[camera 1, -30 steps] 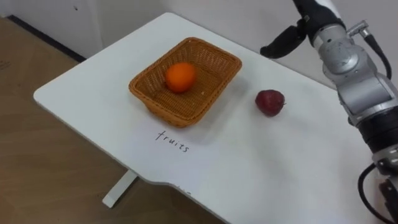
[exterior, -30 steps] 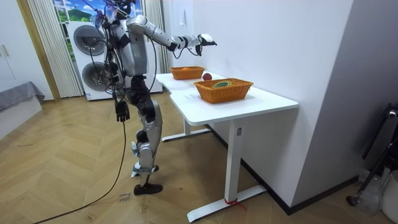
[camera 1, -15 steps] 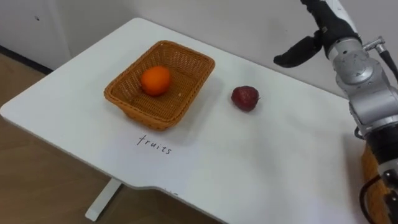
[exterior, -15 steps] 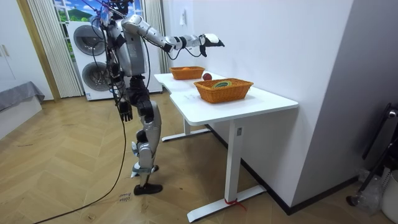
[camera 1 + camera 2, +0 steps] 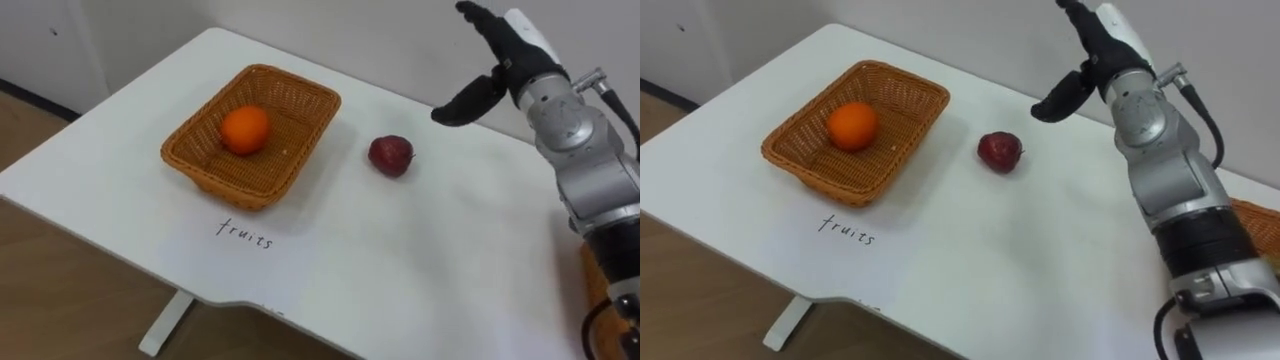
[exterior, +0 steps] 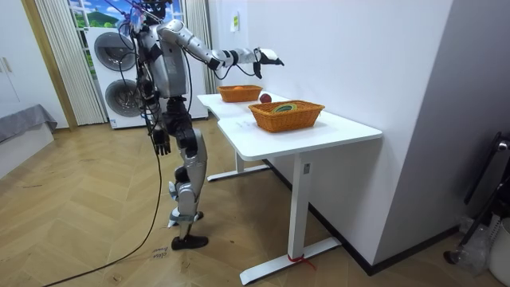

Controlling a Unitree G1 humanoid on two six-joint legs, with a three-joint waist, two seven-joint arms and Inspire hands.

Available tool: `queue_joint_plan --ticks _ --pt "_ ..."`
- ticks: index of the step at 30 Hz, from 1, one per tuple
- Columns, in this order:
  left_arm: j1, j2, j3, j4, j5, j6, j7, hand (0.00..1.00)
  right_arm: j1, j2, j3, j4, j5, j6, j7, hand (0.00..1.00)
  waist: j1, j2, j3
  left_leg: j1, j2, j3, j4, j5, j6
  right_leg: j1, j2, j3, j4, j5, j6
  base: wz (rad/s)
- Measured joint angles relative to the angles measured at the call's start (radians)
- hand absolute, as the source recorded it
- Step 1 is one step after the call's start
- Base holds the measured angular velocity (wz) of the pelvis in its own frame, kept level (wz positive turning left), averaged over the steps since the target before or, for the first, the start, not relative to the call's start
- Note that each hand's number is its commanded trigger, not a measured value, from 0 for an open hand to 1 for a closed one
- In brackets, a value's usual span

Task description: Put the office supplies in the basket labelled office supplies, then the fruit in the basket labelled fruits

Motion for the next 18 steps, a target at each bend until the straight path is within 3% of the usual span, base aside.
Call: queue_joint_plan --ticks 6,10,13,18 --pt "0.005 0.003 0.002 0.0 0.002 0.001 -0.001 0.0 0.023 0.0 0.024 0.0 0.008 0.02 0.008 0.0 0.035 -0.012 0.0035 0.0 0.0 -0.003 -0.008 0.0 0.0 0.001 0.0 0.0 0.001 0.0 0.0 0.0" --pt "0.004 0.006 0.004 0.002 0.002 -0.002 -0.007 0.0 0.023 0.0 0.031 0.006 0.049 0.02 0.039 0.0 0.055 -0.027 0.0133 0.004 -0.001 -0.011 -0.005 0.0 0.0 0.009 0.001 -0.002 0.0 0.0 0.0 0.05" --pt "0.003 0.009 0.005 0.01 0.002 -0.002 -0.023 0.0 0.022 0.0 0.058 0.011 0.085 0.018 0.082 0.0 0.064 -0.039 0.0155 0.004 0.0 -0.014 0.0 -0.001 -0.001 0.01 0.002 -0.004 -0.001 0.0 0.0 0.03" --pt "0.0 0.009 0.003 0.02 0.02 -0.001 -0.023 0.0 0.023 0.001 0.082 0.042 0.167 0.018 0.131 0.0 0.086 -0.039 0.0174 0.0 -0.002 -0.017 0.006 -0.003 0.0 0.011 0.002 -0.013 -0.001 0.0 0.0 0.02"
